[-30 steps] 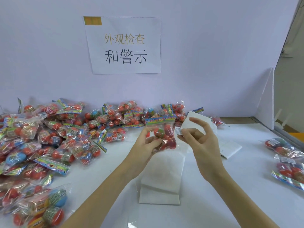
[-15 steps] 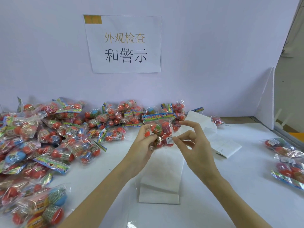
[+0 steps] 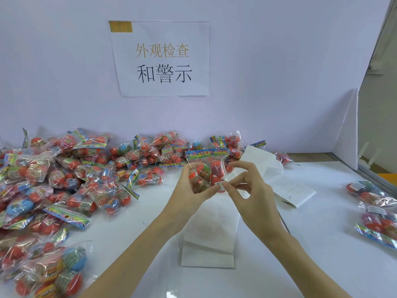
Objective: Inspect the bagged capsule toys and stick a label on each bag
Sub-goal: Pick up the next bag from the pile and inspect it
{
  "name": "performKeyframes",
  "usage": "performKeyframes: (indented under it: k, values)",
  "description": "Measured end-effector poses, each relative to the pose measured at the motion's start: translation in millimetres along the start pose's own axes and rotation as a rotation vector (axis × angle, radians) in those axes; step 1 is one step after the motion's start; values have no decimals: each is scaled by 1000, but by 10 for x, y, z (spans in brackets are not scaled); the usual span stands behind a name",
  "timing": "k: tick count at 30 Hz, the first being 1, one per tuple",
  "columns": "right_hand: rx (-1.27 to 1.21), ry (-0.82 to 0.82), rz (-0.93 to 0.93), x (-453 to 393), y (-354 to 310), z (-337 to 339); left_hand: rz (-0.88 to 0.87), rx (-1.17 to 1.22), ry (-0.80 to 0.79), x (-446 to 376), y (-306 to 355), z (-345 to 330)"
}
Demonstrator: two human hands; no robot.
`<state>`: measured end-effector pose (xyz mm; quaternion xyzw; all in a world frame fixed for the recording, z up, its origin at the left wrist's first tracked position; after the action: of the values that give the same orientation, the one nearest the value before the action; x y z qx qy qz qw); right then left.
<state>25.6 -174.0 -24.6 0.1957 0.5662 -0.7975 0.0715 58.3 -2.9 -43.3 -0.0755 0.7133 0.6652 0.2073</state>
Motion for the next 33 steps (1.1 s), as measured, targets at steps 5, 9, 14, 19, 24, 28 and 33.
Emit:
performKeyframes:
  k: [5,9,14,19,24,28,33]
  values:
    - [160,37,88,16,-14,-17,-19,-20,19,3,22,-18]
    - [367,52,107,21,-1,-27,-37,-38,48,15,56,-35]
    - [202,70,-166,-41,46,85,-27,-20,22,0,86,17]
    - [-148,-138,-452,-32,66,-37,3,2,-17,17,53,-21]
    - [-457,-211,-565,-33,154,-34,30,118,-47,10,75,-14]
    - [-721,-350,-668,-25,160,-66,23,175,-28,-7,90,6]
    - [-851,-395,-711,-30,177,-73,44,241,12,-14,108,-1]
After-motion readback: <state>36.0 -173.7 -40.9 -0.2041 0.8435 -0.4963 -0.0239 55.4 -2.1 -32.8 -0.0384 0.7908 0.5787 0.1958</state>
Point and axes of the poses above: each hand's wrist, its own x-axis away from the middle knuckle, its own z-axis out of the back of the hand, y = z × x, the point moved 3 cm from there along -x, towards the middle knuckle, and after that the axes turned 14 degrees about -z, right-handed, at the moved point
